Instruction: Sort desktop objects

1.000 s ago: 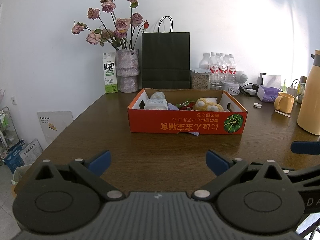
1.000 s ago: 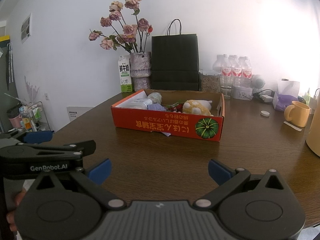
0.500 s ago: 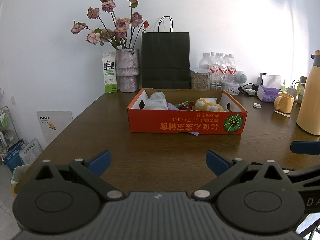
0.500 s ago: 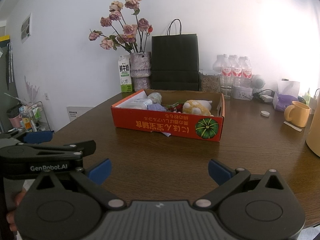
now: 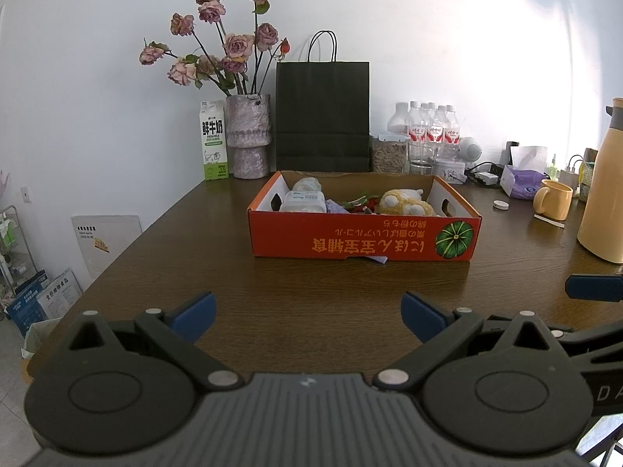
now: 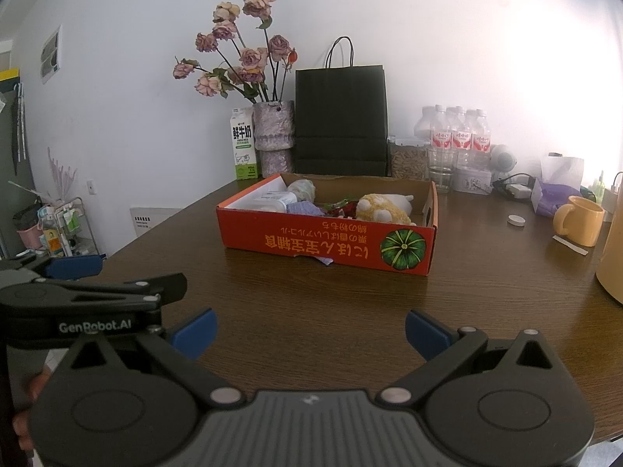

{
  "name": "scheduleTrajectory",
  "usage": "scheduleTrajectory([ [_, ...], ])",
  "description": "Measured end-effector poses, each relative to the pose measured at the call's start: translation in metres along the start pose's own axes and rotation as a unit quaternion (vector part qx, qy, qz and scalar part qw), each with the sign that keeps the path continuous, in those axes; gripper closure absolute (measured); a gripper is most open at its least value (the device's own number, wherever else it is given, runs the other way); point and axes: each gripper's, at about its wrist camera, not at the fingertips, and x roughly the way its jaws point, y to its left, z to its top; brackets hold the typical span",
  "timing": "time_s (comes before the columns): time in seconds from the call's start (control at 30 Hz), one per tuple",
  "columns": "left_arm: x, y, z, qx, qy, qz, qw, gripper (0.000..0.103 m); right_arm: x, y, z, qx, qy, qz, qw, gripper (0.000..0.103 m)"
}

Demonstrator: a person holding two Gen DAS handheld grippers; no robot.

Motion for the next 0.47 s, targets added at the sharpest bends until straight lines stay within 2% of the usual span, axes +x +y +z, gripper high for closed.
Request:
scheduleTrajectory([
  [0.47, -0.0022, 0.0001, -0.0016, -0.004, -0.003, -0.002, 1.0000, 0.000, -0.0005, 0.0009, -0.0021, 0.000, -0.002, 0.002, 1.000, 0.000],
])
